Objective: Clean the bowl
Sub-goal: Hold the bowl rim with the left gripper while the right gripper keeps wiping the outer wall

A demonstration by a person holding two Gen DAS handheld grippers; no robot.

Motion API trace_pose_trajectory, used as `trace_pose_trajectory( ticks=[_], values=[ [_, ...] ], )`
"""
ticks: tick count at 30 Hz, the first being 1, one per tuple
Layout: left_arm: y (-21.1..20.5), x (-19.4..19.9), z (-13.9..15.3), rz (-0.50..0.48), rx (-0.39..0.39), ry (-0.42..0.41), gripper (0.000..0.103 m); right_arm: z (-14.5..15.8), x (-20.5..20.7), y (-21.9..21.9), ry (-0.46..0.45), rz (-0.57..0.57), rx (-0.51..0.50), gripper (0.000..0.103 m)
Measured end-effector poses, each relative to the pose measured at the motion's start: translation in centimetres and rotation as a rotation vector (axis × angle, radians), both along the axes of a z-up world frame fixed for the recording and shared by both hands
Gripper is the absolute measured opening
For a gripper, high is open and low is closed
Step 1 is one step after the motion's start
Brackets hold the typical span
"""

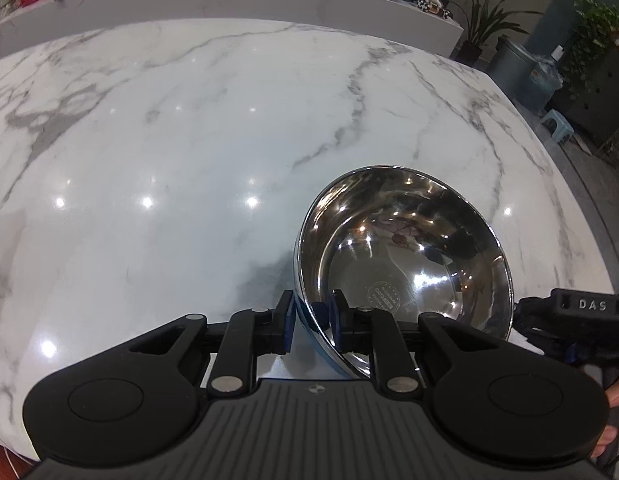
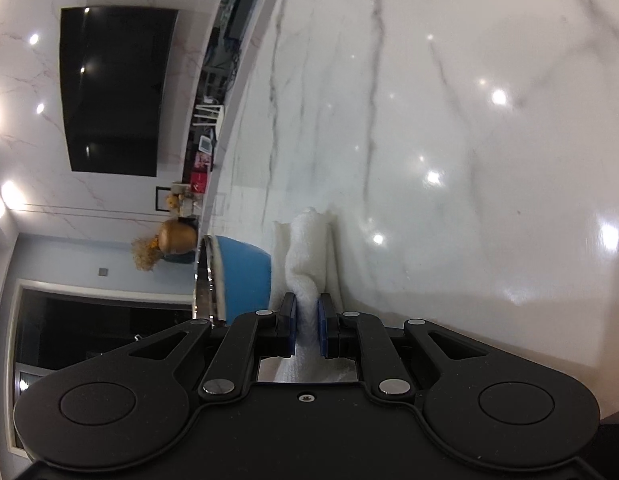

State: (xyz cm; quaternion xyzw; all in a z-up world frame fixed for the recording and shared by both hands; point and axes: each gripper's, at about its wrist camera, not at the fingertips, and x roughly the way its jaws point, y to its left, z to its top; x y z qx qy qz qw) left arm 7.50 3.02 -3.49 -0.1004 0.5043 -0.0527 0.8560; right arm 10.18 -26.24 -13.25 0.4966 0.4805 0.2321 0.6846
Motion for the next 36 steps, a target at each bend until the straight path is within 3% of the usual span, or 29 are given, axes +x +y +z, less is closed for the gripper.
trace_pose_trajectory(
  ticks=[10, 17, 22, 36],
  values=[
    [-0.7, -0.4, -0.1, -0.021, 0.022, 0.021, 0.022, 0.2, -0.5, -0.3, -0.003, 0.004, -0.02, 0.009],
    [0.0, 0.0, 0.2, -0.021, 0.038, 0.002, 0.013, 1.9, -0.1, -1.4, -0.059, -0.017, 0.02, 0.01],
    [0.3, 0.1, 0.3, -0.015, 0.039, -0.002, 0.013, 3.3, 0.0, -1.6, -0.105, -0.007, 0.055, 0.01],
    [0.4, 0.1, 0.3, -0.008, 0.046, -0.008, 0.013, 0.7, -0.6, 0.3, -0.028, 0.042, -0.047, 0.01]
  ],
)
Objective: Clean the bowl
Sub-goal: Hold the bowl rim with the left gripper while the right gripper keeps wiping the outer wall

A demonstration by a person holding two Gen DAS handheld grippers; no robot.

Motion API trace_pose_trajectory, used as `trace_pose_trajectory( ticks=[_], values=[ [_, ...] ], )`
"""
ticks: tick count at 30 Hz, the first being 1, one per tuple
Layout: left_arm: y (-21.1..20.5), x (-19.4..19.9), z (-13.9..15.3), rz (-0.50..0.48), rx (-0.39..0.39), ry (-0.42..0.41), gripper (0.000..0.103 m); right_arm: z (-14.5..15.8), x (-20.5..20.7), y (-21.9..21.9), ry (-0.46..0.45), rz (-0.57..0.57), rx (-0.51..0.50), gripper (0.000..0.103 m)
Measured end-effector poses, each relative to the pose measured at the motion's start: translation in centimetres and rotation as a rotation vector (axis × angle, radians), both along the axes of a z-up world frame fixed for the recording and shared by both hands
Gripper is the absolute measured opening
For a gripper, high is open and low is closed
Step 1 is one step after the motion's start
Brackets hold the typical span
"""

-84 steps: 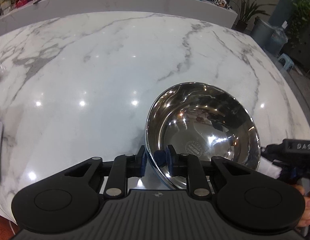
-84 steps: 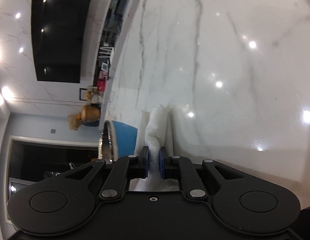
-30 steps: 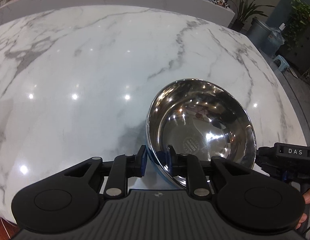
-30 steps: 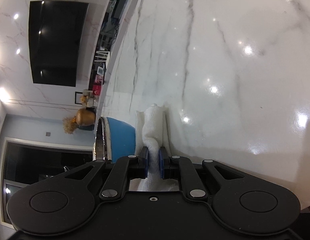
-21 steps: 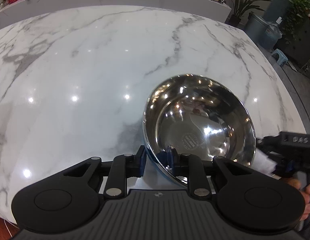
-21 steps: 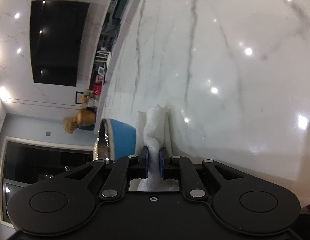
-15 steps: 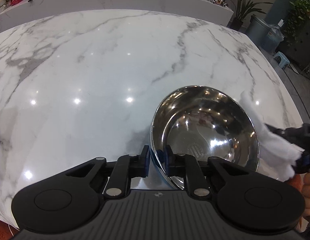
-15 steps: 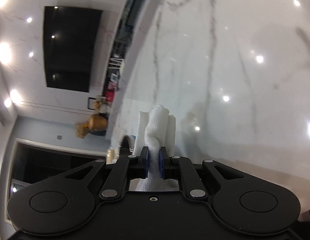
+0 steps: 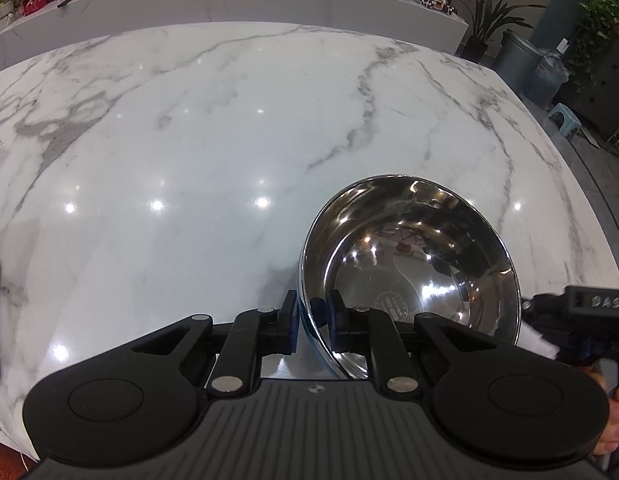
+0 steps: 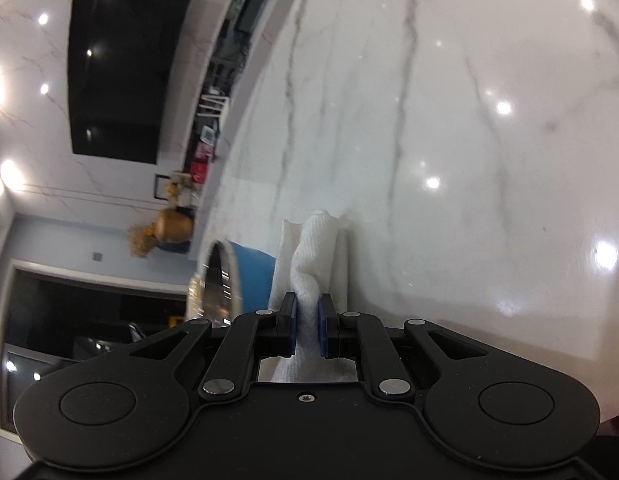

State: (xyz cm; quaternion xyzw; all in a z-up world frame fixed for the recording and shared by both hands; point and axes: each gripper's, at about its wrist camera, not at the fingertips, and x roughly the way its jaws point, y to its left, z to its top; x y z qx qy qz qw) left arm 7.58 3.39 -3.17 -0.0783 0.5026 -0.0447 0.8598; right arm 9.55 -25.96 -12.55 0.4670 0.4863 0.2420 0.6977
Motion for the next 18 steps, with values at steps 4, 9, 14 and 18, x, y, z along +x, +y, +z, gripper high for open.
trace_pose_trajectory(
  ticks=[4, 9, 14, 18],
  values=[
    [0.2, -0.2, -0.2, 0.03, -0.022, 0.007, 0.015, -0.1, 0.1, 0.4, 0.007, -0.003, 0.002, 0.009],
    [0.2, -0.8, -0.5, 0.042, -0.041, 0.034, 0.024, -0.1, 0.0, 0.6, 0.007, -0.005, 0.002, 0.009],
    [0.0, -1.0, -0.3, 0.014, -0.025, 0.031, 0.019, 0.0, 0.5, 0.8, 0.003, 0.002, -0.004, 0.01],
    [0.1, -0.7, -0.1, 0.008, -0.008, 0.016, 0.015, -0.6, 0.8, 0.5, -0.021, -0.008, 0.005, 0.01]
  ],
)
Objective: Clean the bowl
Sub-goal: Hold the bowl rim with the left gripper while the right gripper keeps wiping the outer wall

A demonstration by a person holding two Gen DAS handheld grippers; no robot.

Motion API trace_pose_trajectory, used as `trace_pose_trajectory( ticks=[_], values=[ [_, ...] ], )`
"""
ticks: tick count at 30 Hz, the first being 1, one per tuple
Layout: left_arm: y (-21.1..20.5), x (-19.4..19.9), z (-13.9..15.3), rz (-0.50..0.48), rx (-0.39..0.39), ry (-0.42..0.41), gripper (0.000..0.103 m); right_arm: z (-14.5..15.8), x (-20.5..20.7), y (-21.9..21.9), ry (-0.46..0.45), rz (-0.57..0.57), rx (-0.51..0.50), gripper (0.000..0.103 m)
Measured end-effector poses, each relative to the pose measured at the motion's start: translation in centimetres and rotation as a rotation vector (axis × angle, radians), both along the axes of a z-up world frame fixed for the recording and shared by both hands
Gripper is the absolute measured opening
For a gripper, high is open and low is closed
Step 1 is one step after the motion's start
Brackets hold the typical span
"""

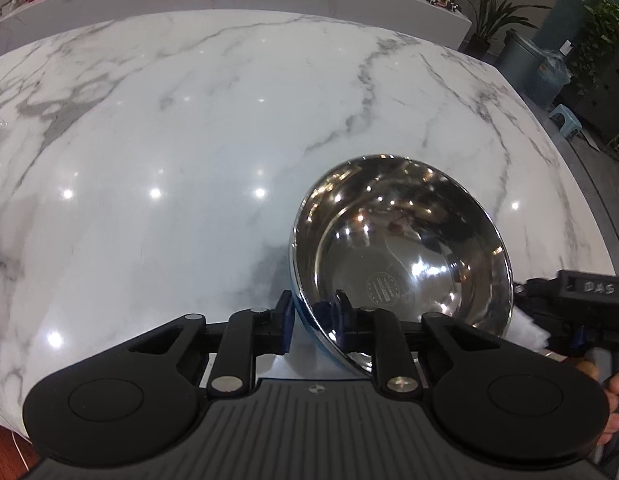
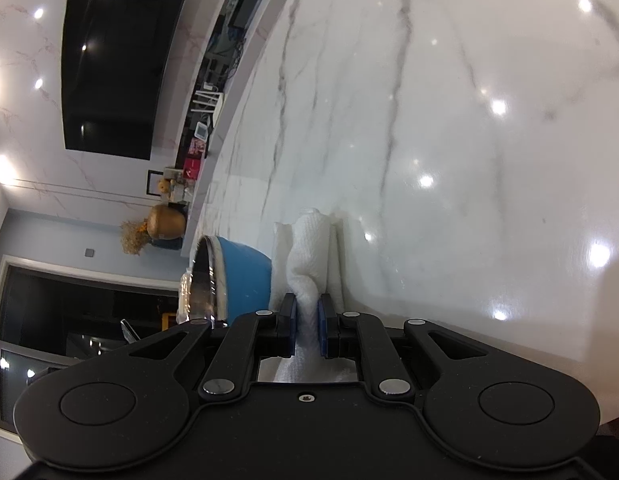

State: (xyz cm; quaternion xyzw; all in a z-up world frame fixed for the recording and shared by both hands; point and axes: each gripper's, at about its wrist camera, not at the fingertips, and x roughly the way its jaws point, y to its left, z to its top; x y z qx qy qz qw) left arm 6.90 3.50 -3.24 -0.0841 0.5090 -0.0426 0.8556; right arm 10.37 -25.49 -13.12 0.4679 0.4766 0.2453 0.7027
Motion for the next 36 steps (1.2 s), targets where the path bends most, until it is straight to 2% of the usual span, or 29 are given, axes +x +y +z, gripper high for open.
trace_pose_trajectory(
  ticks=[8, 15, 26, 30, 36],
  values=[
    [0.3, 0.6, 0.2, 0.012, 0.007, -0.012, 0.012, 1.5, -0.2, -1.8, -0.059, -0.032, 0.099, 0.01],
    [0.3, 0.7, 0.2, 0.013, 0.007, -0.017, 0.012, 0.3, -0.9, -1.7, -0.033, -0.008, 0.112, 0.01],
    [0.5, 1.1, 0.1, 0.019, -0.004, -0.023, 0.012, -1.8, -1.3, -1.4, 0.03, 0.034, 0.023, 0.01],
    [0.6, 1.3, 0.0, 0.032, -0.016, -0.007, 0.012, -1.7, -1.7, -0.9, 0.021, 0.042, -0.017, 0.01],
    [0.8, 1.3, -0.2, 0.064, -0.027, 0.069, 0.029, -1.3, -2.2, -0.9, 0.013, 0.035, -0.032, 0.009]
  ],
)
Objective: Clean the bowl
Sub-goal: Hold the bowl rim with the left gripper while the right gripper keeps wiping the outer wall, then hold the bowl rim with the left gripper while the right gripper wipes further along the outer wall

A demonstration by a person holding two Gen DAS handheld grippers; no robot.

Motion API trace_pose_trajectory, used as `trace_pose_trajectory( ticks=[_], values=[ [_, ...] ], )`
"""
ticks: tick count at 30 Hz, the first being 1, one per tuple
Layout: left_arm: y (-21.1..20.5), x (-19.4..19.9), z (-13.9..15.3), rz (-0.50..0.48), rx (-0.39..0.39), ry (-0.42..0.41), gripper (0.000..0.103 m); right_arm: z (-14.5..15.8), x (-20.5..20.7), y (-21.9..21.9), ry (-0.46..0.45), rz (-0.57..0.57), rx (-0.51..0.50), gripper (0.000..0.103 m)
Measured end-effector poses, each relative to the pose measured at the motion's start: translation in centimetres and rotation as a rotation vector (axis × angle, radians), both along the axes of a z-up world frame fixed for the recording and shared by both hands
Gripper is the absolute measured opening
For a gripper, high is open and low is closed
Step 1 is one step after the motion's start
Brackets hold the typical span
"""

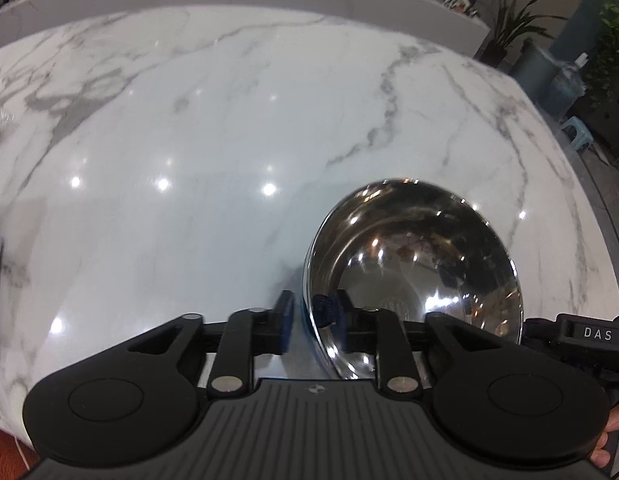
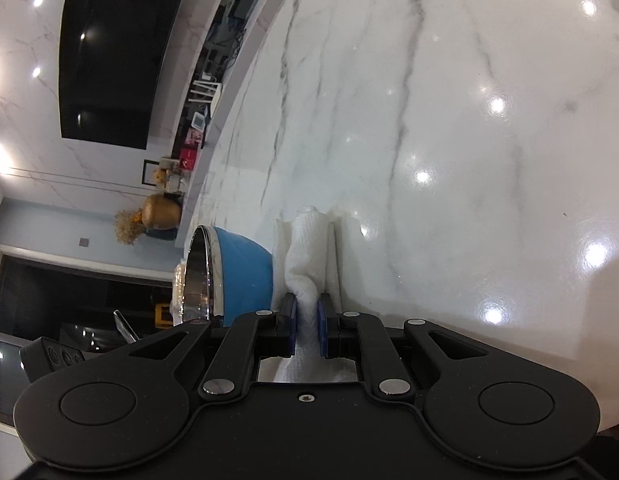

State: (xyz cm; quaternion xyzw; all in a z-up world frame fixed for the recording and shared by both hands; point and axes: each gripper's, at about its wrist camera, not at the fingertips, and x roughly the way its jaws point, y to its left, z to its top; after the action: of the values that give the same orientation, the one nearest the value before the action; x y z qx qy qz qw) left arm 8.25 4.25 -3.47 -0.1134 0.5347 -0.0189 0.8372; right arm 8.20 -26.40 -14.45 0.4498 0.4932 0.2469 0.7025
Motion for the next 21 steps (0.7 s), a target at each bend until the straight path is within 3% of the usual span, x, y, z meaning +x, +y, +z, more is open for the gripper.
trace_pose_trajectory(
  ticks=[2, 5, 9, 13, 21],
  values=[
    [-0.1, -0.3, 0.0, 0.013, 0.003, 0.034, 0.035, -0.2, -0.2, -0.2, 0.003, -0.007, 0.015, 0.009],
    [-0.3, -0.6, 0.1, 0.013, 0.013, 0.051, 0.035, -0.4, -0.1, -0.4, 0.003, -0.008, 0.033, 0.009],
    [-1.2, -0.6, 0.6, -0.027, 0.049, 0.053, 0.018, -0.3, 0.0, -0.5, -0.004, -0.002, 0.044, 0.01],
    [-1.8, 0.0, 0.8, -0.035, 0.106, 0.055, 0.017, 0.7, 0.2, -0.5, -0.034, -0.006, 0.055, 0.01],
    [-1.9, 1.1, 1.1, -0.016, 0.143, 0.065, 0.015, 3.6, 0.6, -1.1, -0.133, -0.01, 0.165, 0.01]
  ],
)
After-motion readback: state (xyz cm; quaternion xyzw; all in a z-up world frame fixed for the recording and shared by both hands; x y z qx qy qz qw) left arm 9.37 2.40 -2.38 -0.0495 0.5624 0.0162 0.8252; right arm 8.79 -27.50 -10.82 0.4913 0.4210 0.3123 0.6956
